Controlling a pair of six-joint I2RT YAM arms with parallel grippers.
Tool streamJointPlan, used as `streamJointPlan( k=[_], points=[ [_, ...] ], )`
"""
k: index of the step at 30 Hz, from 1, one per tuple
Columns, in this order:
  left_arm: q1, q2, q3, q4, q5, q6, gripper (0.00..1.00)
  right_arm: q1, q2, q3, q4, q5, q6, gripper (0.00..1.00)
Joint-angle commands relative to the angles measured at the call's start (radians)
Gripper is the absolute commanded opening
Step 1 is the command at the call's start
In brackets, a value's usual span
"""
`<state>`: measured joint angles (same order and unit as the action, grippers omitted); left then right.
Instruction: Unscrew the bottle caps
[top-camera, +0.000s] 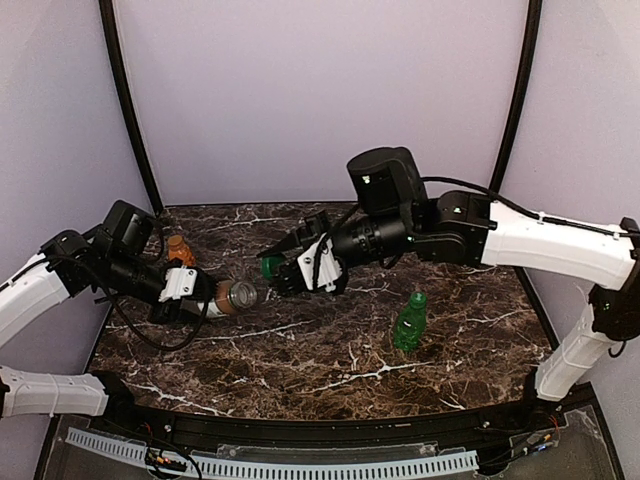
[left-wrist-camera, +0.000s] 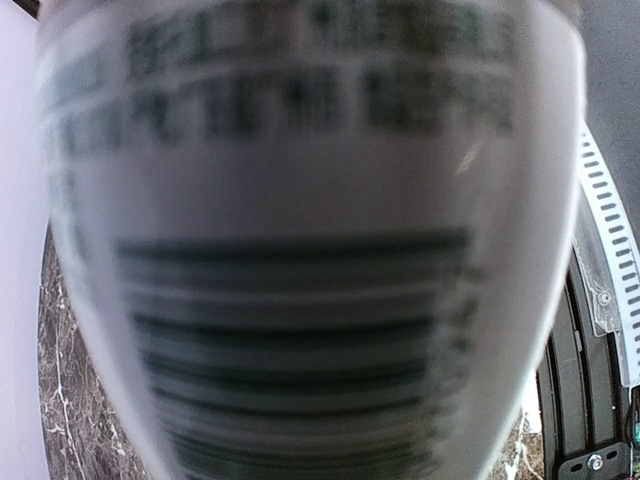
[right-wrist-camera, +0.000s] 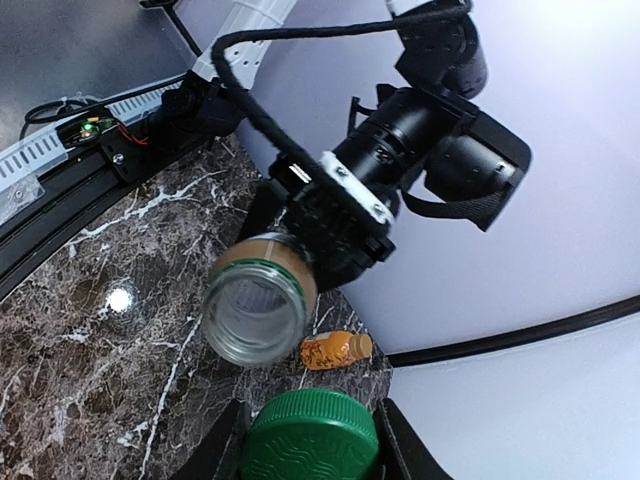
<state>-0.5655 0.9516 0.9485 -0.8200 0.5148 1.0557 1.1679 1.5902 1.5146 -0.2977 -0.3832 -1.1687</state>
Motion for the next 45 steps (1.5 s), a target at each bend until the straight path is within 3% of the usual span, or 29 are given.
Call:
streamJointPlan(
  k=[1,4,9,12,16,26,31,40,45],
  points=[
    [0.003,-0.021,-0.040,-0.039,-0.009,0.020,0.01,-0.036,-0.073,-0.032,0.074,-0.055,0.111,0.00],
    [0.003,-0.029,-0.048,0.014,-0.015,-0.036,0.01,-0.106,-0.057,-0.025,0.127,-0.041,0.336,0.00],
    [0.003,-0.048,-0.053,0.210,-0.084,-0.270,0.01,-0.258,0.070,0.033,0.131,0.193,0.840,0.00],
    [0.003,-0.055,-0.052,0.320,-0.132,-0.390,0.01,-0.335,0.192,0.125,-0.023,0.362,1.077,0.00],
    [0.007,-0.061,-0.044,0.379,-0.164,-0.511,0.01,-0.431,0.362,0.260,-0.262,0.327,1.241,0.00],
    [0.016,-0.076,-0.055,0.399,-0.170,-0.557,0.01,-0.509,0.609,0.312,-0.430,0.407,1.237,0.01],
    [0.017,-0.073,-0.053,0.408,-0.166,-0.569,0.01,-0.513,0.653,0.299,-0.443,0.409,1.247,0.02],
    [0.018,-0.073,-0.052,0.420,-0.166,-0.566,0.01,-0.513,0.676,0.272,-0.443,0.409,1.246,0.22],
    [0.018,-0.072,-0.046,0.436,-0.177,-0.564,0.01,-0.513,0.689,0.259,-0.432,0.396,1.263,0.27]
  ],
)
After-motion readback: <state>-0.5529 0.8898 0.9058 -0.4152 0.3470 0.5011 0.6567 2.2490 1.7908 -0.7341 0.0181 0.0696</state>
